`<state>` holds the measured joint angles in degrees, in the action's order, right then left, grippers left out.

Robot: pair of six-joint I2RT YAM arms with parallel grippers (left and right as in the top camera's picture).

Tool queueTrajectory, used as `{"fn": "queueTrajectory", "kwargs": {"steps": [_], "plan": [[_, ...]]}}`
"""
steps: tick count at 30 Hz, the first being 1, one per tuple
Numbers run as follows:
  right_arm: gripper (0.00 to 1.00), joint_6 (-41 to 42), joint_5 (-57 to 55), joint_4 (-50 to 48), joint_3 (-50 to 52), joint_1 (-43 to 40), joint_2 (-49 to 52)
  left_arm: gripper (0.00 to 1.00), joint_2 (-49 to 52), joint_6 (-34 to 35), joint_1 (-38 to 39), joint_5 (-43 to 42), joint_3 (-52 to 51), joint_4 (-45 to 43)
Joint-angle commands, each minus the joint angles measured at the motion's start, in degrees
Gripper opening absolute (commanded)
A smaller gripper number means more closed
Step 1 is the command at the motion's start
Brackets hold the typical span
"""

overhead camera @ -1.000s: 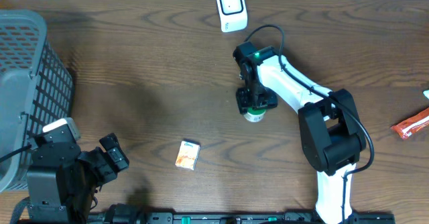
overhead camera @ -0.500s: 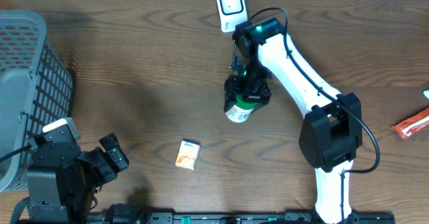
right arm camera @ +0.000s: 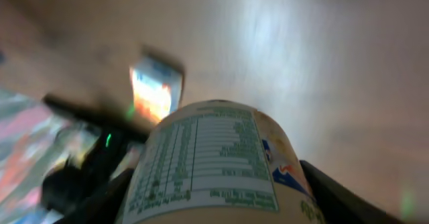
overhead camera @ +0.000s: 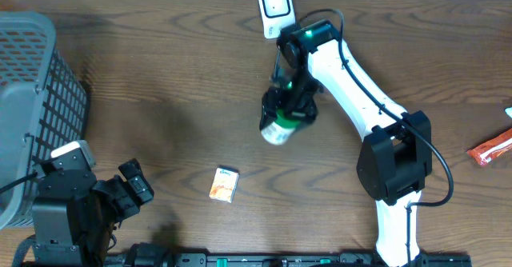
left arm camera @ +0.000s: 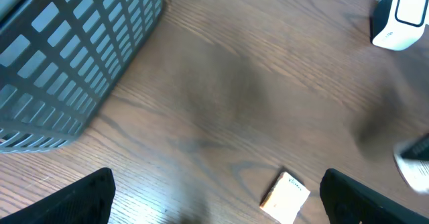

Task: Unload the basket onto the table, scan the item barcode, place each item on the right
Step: 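Hold the jar's label up to the white scanner with the right gripper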

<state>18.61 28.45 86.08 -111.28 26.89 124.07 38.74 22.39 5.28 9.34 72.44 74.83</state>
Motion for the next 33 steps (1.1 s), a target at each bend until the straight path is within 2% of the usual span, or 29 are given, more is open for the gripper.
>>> {"fn": "queueTrajectory", "kwargs": {"steps": [1, 4, 7, 9, 13, 17, 21, 29, 33], "plan": [[0.4, 0.26, -5.49, -6.08, -1.53, -0.35, -0.55, 0.98, 0.11, -0.72, -0.28, 0.17, -0.13, 0.15], [0.39, 0.22, -5.51, -11.93, -4.24, -0.52, -0.55, 0.98, 0.11, -0.72, -0.28, 0.17, -0.13, 0.15], [0.41, 0.2, -7.58, -13.29, -10.01, -0.87, -0.55, 0.98, 0.11, -0.72, -0.28, 0.17, -0.13, 0.15], [0.42, 0.17, -13.09, -13.55, -15.1, -1.01, -0.55, 0.98, 0.11, -0.72, -0.28, 0.17, -0.13, 0.17], [0.37, -0.57, -28.24, -19.56, -21.33, -0.42, -0.55, 0.98, 0.11, -0.72, -0.28, 0.17, -0.13, 0.15], [0.39, -5.4, -38.1, -29.29, -21.07, 0.44, -0.48, 0.98, 0.11, -0.72, -0.28, 0.17, -0.13, 0.15], [0.38, -5.42, -45.09, -38.05, -20.15, 0.13, 0.46, 0.98, 0.11, -0.72, -0.28, 0.17, -0.13, 0.17], [0.41, -5.66, -46.42, -53.88, -20.15, -1.03, 6.75, 0.98, 0.11, -0.72, -0.28, 0.17, -0.13, 0.15], [0.45, -9.05, -46.82, -62.34, -20.15, -1.09, 11.58, 0.98, 0.11, -0.72, -0.28, 0.17, -0.13, 0.15]]}}
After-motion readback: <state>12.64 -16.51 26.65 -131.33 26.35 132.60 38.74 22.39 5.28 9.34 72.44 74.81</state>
